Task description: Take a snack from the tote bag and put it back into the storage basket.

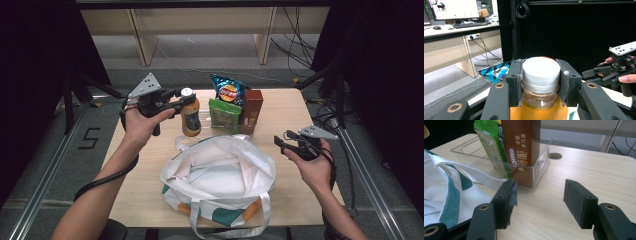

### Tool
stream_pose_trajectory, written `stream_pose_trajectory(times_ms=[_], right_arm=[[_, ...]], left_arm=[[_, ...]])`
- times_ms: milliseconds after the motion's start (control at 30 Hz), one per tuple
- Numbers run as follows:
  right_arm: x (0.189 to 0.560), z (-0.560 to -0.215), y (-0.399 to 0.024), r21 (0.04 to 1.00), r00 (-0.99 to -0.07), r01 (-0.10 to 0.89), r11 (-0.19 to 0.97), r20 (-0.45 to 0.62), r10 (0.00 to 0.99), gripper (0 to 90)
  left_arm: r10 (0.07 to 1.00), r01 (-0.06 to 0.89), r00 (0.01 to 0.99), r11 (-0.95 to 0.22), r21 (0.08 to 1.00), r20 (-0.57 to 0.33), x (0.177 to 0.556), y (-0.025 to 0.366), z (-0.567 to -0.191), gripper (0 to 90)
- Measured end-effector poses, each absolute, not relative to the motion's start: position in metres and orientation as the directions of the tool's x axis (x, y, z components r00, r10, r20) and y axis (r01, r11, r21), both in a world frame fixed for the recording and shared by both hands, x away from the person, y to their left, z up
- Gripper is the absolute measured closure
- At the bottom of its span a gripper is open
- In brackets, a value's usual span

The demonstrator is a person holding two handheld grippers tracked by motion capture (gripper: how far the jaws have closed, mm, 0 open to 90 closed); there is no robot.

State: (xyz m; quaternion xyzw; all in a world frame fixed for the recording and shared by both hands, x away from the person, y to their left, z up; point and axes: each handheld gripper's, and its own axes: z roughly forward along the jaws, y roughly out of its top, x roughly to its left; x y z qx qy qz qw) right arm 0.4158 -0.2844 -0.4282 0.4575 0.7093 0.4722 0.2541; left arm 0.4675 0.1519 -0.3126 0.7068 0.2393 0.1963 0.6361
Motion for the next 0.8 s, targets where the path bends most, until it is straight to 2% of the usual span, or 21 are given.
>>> stream_pose_trajectory(times_ms=[800], right_arm=[[0.415, -0.429, -0.283, 0.894, -0.442, 0.429, 0.127, 0.085, 0.893, 43.0]], left_arm=[[0.59, 0.094, 0.807, -0.096, 0.991, -0.02, 0.491, 0.157, -0.324, 58.8]])
